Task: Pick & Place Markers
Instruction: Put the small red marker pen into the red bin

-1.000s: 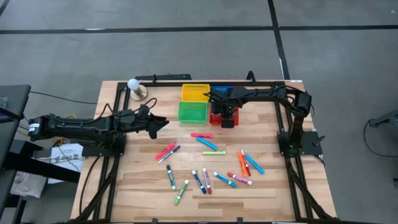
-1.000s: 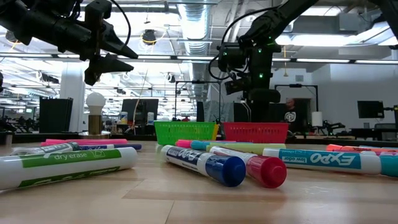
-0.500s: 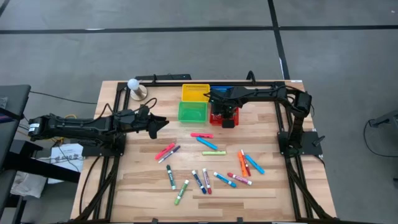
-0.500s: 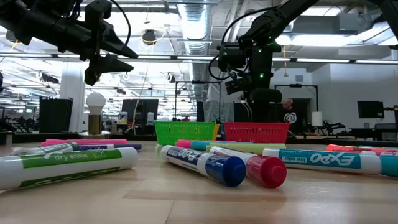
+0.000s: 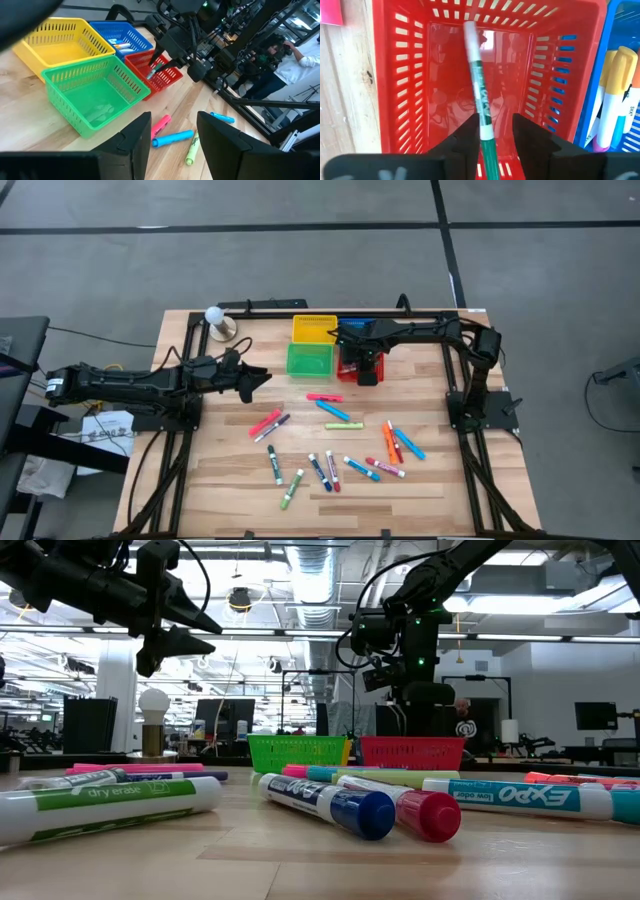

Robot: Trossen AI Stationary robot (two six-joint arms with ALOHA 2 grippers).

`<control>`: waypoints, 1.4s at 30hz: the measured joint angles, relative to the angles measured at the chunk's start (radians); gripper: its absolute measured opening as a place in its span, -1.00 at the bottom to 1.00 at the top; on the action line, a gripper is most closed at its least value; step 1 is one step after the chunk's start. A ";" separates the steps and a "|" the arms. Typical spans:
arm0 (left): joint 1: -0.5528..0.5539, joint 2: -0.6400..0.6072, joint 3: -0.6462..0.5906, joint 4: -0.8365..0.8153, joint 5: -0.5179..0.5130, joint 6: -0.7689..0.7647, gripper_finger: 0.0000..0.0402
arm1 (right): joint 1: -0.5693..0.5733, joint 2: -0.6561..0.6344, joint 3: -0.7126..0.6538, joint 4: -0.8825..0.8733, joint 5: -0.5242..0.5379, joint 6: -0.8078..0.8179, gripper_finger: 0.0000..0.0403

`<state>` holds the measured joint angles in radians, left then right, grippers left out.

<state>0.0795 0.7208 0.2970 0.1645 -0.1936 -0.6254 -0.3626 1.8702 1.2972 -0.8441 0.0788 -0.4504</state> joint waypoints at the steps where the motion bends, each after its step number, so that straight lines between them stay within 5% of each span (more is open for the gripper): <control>1: 0.000 0.000 0.000 0.001 0.000 0.000 -0.21 | 0.000 0.000 0.000 0.000 0.001 -0.003 -0.43; 16: 0.000 0.000 0.000 0.002 0.000 0.000 -0.21 | 0.053 -0.007 0.224 -0.335 0.050 0.090 -0.36; 23: 0.000 0.000 0.000 0.009 0.000 -0.007 -0.21 | 0.124 -0.108 0.258 -0.428 -0.078 0.180 -0.36; 42: -0.001 0.000 0.000 0.036 0.061 -0.007 -0.21 | 0.503 -0.455 0.172 -0.454 -0.109 0.755 -0.38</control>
<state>0.0784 0.7208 0.2970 0.2008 -0.1327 -0.6327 0.1404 1.4152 1.4692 -1.2980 -0.0307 0.3045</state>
